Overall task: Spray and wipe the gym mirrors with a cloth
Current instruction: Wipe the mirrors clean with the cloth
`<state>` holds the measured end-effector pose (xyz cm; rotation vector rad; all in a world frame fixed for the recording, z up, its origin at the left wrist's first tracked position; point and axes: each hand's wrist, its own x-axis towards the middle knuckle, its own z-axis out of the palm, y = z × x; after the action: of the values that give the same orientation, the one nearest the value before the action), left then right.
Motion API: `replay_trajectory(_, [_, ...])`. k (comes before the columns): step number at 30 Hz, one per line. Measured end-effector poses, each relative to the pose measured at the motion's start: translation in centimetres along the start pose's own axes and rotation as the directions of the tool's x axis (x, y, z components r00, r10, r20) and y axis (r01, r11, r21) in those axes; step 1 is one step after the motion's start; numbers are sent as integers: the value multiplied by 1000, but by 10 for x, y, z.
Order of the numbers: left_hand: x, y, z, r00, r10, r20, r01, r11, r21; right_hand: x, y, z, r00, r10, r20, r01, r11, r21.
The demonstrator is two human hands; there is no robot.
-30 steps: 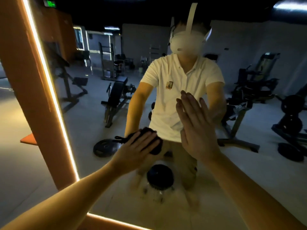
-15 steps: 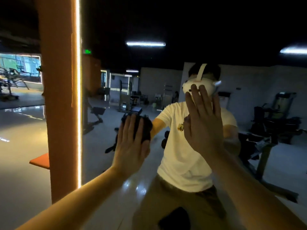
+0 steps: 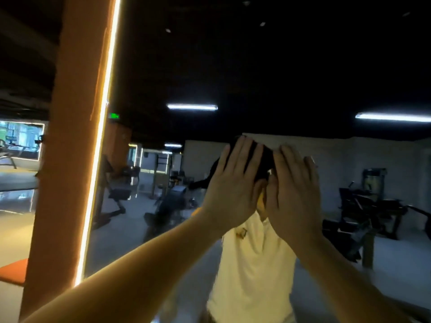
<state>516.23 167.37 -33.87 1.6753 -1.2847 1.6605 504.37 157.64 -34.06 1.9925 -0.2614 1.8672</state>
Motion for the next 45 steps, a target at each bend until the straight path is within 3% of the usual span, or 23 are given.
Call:
replay_trajectory(7, [-98, -121, -15, 972, -230, -37, 232, 972, 42, -21, -31, 28, 997, 27, 69, -9, 968, -250])
replay_trajectory(11, [-141, -168, -22, 942, -323, -85, 328, 944, 47, -24, -31, 33, 999, 38, 39, -22, 941, -338])
replay_trajectory(18, [-142, -151, -15, 861, -490, -133, 496, 868, 11, -23, -31, 36, 998, 55, 33, -40, 938, -344])
replay_trajectory(22, [-120, -72, 1, 939, -317, -130, 320, 947, 3, -22, -28, 32, 999, 33, 17, -28, 971, -237])
replay_trajectory(26, [-106, 5, 18, 996, -91, -26, 93, 993, 66, -20, -23, 26, 998, 31, 48, -25, 992, -121])
replay_trajectory(30, [-112, -13, 12, 994, 95, 48, -100, 987, 124, -19, -25, 11, 988, 45, 145, -27, 992, -124])
replay_trajectory(32, [-120, -46, 5, 999, 30, 14, -31, 994, 105, -28, -39, 6, 988, 40, 150, -10, 981, -195])
replay_trajectory(34, [-134, -88, -4, 991, -130, -22, 131, 989, 66, -48, -60, 8, 991, -17, 134, 50, 968, -247])
replay_trajectory(37, [-166, -158, -13, 953, -299, -47, 302, 950, 80, -74, -81, 25, 983, -83, 165, 118, 969, -218])
replay_trajectory(40, [-191, -196, -22, 937, -341, -76, 345, 937, 46, -83, -85, 39, 980, -58, 189, 105, 964, -246])
replay_trajectory(45, [-181, -196, -18, 922, -360, -141, 365, 931, 9, -82, -85, 40, 977, -42, 208, 97, 961, -259])
